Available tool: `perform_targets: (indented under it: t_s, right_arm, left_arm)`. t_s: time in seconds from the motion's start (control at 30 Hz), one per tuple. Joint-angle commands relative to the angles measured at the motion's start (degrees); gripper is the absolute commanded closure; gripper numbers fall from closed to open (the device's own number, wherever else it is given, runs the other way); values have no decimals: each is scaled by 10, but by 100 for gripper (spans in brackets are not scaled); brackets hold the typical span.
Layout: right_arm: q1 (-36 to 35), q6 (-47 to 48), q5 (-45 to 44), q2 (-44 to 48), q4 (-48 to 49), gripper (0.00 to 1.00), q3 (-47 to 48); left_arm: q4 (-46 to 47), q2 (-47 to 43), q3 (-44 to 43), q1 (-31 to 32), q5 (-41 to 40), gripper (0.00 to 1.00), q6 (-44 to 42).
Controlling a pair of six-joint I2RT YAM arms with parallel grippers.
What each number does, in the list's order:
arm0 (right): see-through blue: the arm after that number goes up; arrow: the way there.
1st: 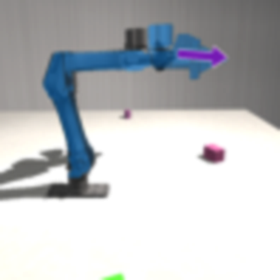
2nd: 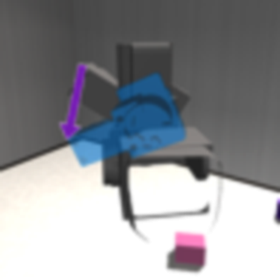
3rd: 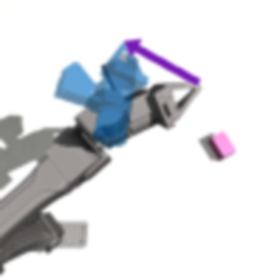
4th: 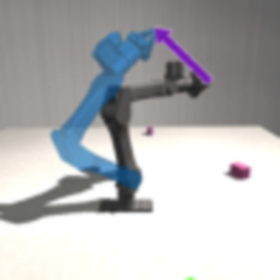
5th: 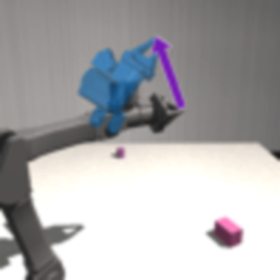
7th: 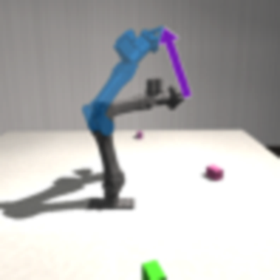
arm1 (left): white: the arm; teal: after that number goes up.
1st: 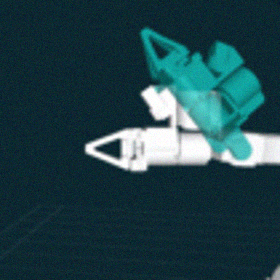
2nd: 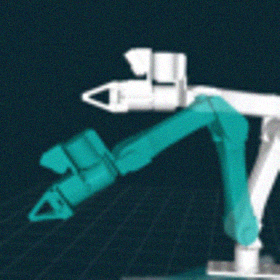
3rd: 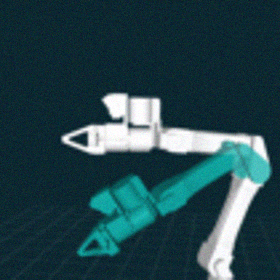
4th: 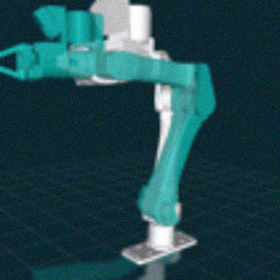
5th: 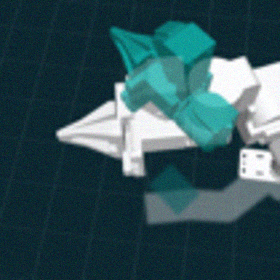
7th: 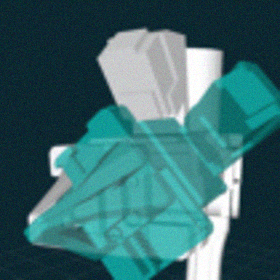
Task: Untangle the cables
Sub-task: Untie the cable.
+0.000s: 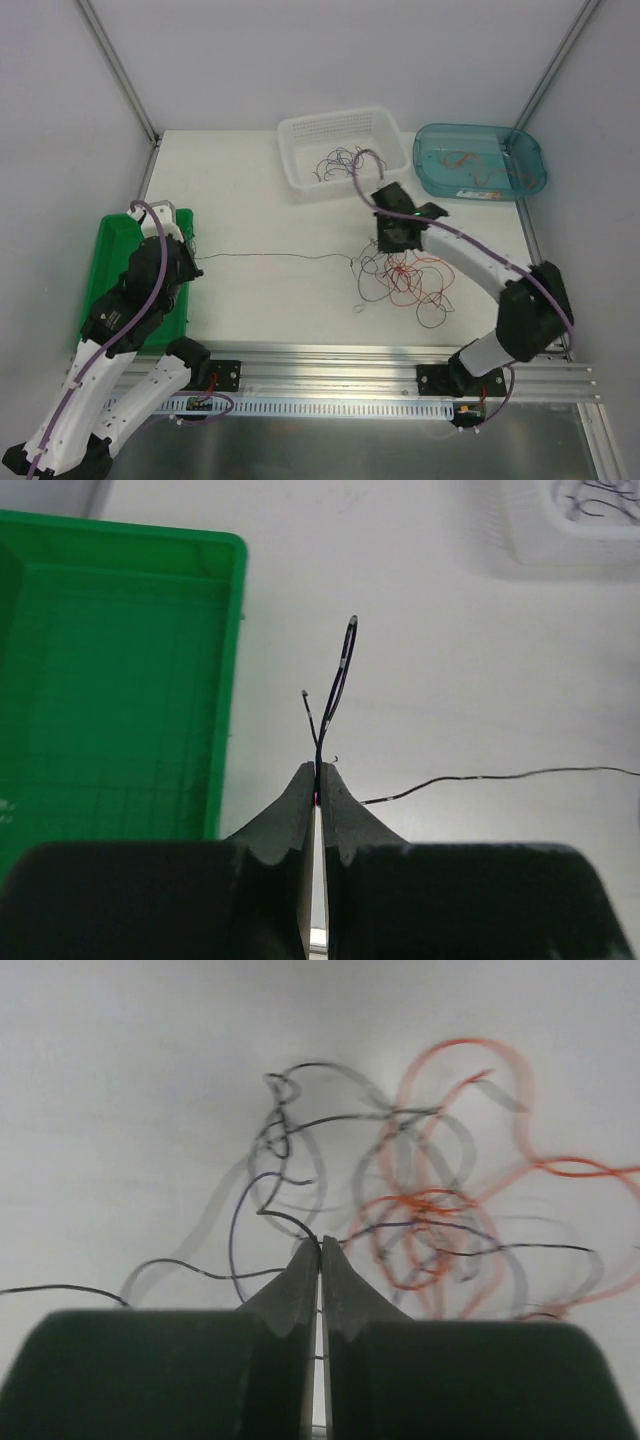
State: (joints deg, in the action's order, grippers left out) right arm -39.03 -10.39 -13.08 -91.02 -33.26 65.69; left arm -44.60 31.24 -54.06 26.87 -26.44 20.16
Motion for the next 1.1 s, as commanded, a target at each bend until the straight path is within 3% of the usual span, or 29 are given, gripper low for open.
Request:
perform_targets:
  t_s: [0.0,0.03,0.1,0.13,0.23,0.37,0.53,0.93,1.07]
  right_arm:
    - [114,40,-15,163,-58,99,-8]
    - [177,46,3,194,-61,99,-7]
    - [239,56,63,263,-63,99,-2]
    - [305,56,91,280,-63,99,0]
    - [403,52,161,314,-69,99,25]
    - [487,24,182,320,-89,99,54]
    - [601,-50,271,324,-64,99,72]
    - [648,-80,317,274,-82,99,220]
    - [627,-65,351,297,-76,99,170]
  left_arm:
    - [-44,22,-32,-8,-168,100,-3]
    - [-44,23,-37,-8,-185,100,-10]
    - [-45,32,-43,-9,-229,100,-17]
    - [-46,36,-47,-9,-238,100,-24]
    - [-46,49,-54,-11,-252,100,-28]
    - [-47,58,-51,-18,-266,100,-39]
    - [-47,57,-49,-40,-282,100,-63]
    - [-49,104,-60,-74,-372,100,-136]
    - [-45,88,-75,-75,-303,100,-106]
